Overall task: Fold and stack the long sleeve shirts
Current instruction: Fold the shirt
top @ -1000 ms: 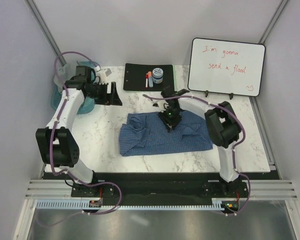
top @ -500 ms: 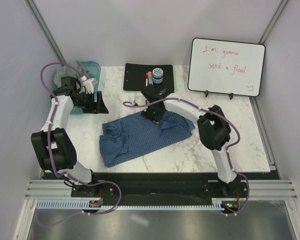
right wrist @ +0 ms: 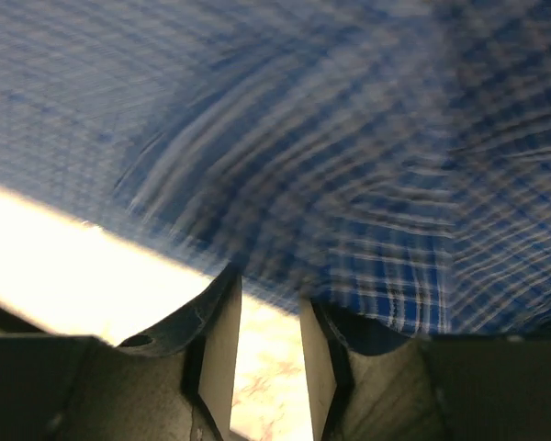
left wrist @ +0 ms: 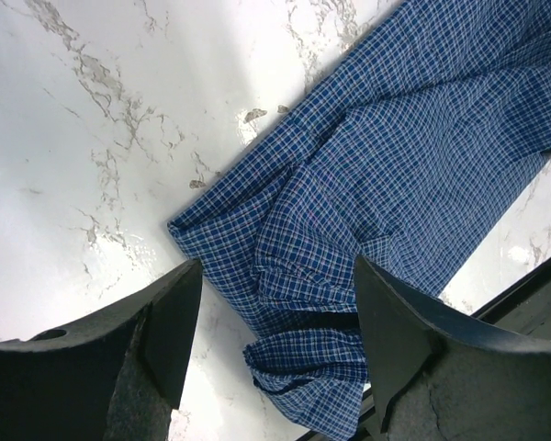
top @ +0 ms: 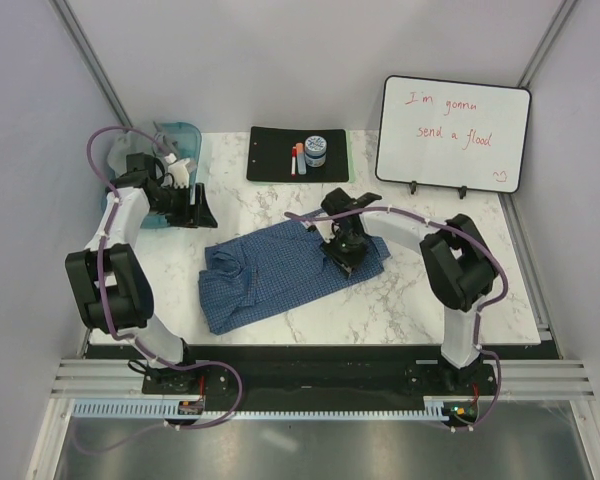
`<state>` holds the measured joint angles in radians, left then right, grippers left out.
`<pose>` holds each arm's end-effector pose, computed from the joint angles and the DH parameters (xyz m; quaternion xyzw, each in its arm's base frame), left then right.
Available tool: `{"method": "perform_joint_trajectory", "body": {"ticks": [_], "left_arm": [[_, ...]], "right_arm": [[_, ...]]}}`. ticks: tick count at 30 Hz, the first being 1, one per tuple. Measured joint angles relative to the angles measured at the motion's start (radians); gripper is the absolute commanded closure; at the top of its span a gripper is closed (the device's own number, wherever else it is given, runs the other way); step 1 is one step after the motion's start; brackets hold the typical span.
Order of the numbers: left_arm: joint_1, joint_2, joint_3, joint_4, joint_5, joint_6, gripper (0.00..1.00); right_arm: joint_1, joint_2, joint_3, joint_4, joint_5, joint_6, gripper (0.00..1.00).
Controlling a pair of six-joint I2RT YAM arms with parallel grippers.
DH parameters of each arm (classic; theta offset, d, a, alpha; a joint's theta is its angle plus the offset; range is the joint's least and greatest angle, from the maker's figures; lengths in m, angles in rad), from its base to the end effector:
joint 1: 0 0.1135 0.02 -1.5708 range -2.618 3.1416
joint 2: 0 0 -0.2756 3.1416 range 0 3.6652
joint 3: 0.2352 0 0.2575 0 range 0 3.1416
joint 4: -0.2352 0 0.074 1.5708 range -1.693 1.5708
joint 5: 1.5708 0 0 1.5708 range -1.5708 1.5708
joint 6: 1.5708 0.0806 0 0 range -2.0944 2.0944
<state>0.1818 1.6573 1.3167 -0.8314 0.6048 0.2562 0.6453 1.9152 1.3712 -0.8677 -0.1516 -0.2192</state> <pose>0.3568 0.0190 0.2317 0.0938 0.9329 -0.2439 0.2480 0.2984 0.2399 0.1429 -0.4218 0.9000 0.0905 0.0615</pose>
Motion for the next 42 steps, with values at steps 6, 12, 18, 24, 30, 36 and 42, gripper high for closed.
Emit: {"method": "perform_joint_trajectory", "body": {"ticks": [6,12,18,24,30,36,42], "left_arm": [[0.000,-0.026,-0.040,0.008,-0.001,0.034,0.31],[-0.014,-0.033,-0.095,0.010,0.003,0.077,0.36],[-0.092,-0.044,-0.112,-0.008,0.005,0.164,0.45],[-0.319,-0.067,-0.084,0.002,-0.002,0.239,0.50],[-0.480,-0.028,-0.013,0.040,-0.002,0.249,0.62],[-0.570,0.039,-0.004,0.089,-0.024,0.238,0.78],[-0.622,0.068,-0.031,0.126,-0.059,0.216,0.86]], "right_arm": [[-0.145,0.100,0.074,0.039,0.037,0.004,0.63],[-0.183,0.223,0.264,0.050,0.058,-0.027,0.66],[-0.216,0.229,0.305,0.028,0.029,-0.076,0.65],[-0.270,0.132,0.305,-0.008,-0.051,-0.061,0.69],[-0.261,0.087,0.313,0.026,-0.163,0.018,0.77],[-0.256,0.101,0.261,0.092,-0.187,0.067,0.83],[-0.257,0.141,0.228,0.159,-0.137,0.087,0.84]]}}
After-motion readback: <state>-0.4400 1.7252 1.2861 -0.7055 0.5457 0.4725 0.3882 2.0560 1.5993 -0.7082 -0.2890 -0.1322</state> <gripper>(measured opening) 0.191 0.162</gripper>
